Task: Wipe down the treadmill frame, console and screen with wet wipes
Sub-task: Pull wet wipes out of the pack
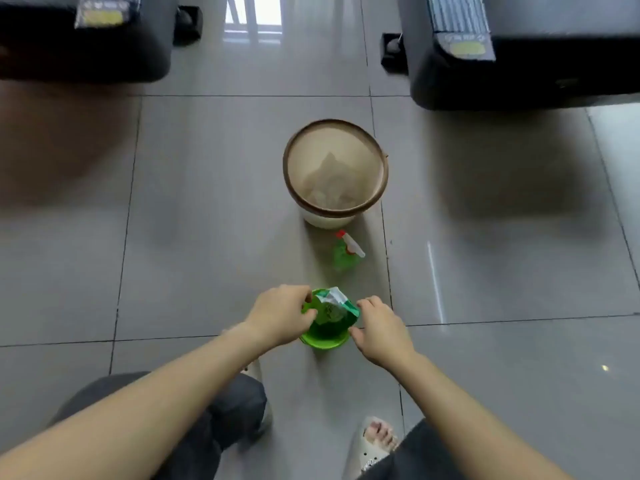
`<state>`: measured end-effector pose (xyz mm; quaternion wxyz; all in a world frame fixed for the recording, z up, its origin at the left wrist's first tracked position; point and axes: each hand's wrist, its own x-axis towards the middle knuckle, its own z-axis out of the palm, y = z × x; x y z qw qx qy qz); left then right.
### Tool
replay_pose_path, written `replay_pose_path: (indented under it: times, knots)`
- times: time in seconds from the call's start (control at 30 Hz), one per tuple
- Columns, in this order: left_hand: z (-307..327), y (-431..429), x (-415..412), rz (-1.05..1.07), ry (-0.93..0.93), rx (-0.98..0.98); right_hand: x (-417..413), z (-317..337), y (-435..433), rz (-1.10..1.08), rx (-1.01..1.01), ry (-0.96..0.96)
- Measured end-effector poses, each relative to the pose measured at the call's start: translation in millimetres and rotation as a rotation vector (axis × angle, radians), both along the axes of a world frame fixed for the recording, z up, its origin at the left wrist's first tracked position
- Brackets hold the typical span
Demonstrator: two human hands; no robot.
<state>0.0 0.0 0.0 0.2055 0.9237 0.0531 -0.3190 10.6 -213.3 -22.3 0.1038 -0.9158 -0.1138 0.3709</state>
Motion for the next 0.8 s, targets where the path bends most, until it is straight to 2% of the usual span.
replay_pose_path:
  times: [0.07, 0.17, 0.3, 0.37, 0.43, 0.5, 0.6, 0.67, 0.8]
  knots:
    - [-43.2, -4.0, 0.3, -0.074, 0.068, 0.012, -1.1, -50.3, 3.6, -0.092, -0.02, 0.027]
    - [-89.7, -10.3, 4.5, -0.21, 0.158, 0.04, 5.4, -108.5, 9.6, -0.103, -0.08, 0.045]
    - [-119.5, -16.2, 19.8, -0.473, 0.27, 0.135, 23.3, -149.9, 17.6, 0.074, -0.16, -0.056]
    - [-119.5, -17.5, 38.6, -0.452, 0.259, 0.121, 42.2, -156.4, 22.5, 0.158, -0.14, -0.045]
    - [-117.5, -18.4, 50.1, -0.384, 0.163, 0.131, 60.5, -158.0, 26.3, 0.168, -0.01, 0.051]
    - [-113.8, -16.3, 54.9, -0.311, 0.09, 0.164, 74.4, -149.9, 25.0, 0.09, 0.194, 0.196]
    - [-100.9, -10.4, 48.0, -0.189, 0.137, 0.115, 84.9, -116.6, 13.8, -0.092, 0.433, 0.386]
    - [-86.1, -4.1, 42.0, -0.071, 0.209, -0.052, 91.7, -91.9, 4.1, -0.165, 0.554, 0.478]
    - [-48.9, 3.4, 42.8, 0.184, 0.308, -0.533, 111.8, -62.9, -9.4, -0.329, 0.904, 0.664]
